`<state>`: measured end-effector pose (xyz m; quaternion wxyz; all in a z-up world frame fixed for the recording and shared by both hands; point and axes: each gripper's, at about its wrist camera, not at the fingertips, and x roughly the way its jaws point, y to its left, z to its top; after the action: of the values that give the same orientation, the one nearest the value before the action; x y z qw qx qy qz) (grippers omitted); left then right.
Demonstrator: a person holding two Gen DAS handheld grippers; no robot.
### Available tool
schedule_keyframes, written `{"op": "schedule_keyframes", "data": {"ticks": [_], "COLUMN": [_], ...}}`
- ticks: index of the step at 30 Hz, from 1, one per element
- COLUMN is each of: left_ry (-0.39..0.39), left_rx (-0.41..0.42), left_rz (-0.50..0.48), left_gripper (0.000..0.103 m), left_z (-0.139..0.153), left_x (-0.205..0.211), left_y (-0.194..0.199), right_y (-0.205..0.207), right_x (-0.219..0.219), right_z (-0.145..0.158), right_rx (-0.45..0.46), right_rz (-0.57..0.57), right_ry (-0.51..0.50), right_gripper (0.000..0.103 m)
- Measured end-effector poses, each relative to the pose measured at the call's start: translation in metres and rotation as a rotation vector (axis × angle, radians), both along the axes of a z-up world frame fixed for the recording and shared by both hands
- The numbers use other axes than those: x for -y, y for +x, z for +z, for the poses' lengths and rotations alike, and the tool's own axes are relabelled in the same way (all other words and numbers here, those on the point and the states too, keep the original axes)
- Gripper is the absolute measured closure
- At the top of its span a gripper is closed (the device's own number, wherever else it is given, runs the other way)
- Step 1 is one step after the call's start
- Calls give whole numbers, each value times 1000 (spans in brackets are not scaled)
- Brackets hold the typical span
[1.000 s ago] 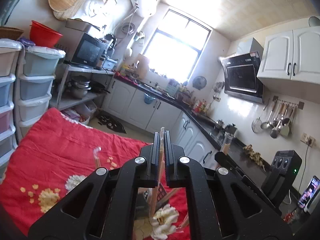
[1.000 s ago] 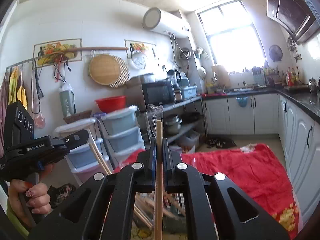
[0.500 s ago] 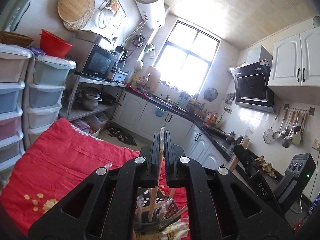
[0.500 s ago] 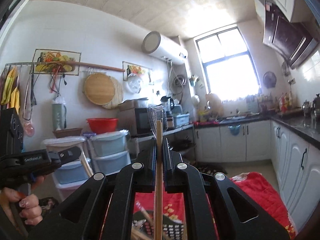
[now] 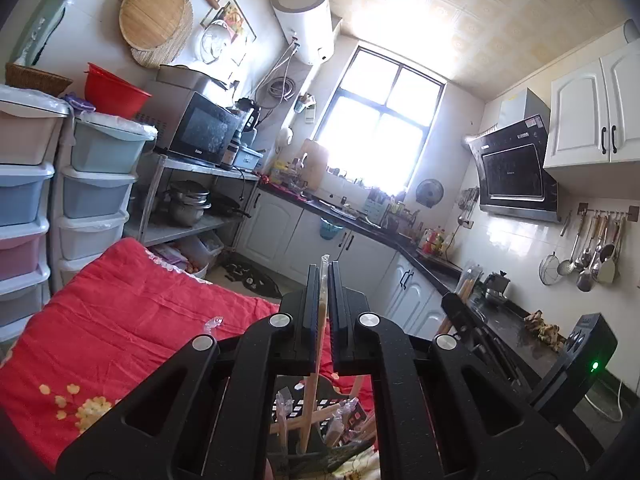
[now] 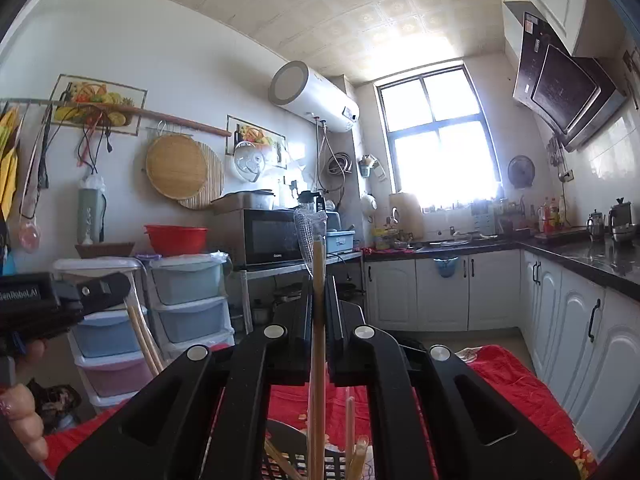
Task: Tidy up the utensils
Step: 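Lower both held chopsticks down into the green caddy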
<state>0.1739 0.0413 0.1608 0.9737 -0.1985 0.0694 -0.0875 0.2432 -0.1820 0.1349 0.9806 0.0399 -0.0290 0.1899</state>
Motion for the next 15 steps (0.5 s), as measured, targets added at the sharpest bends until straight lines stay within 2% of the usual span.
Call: {"op": "schedule_keyframes", "data": {"ticks": [15], "left_ry": [31], "left_rx": [84], "left_rz": [9], "left_gripper": [101], "left_z": [-23], "left_x": [9], "left_y": [2], "right_y": [7], "right_x": [-8], "right_z": [-25], "right_rx": [-20], "right_rz": [0], "right_ry": [-22], "right_gripper": [97]}}
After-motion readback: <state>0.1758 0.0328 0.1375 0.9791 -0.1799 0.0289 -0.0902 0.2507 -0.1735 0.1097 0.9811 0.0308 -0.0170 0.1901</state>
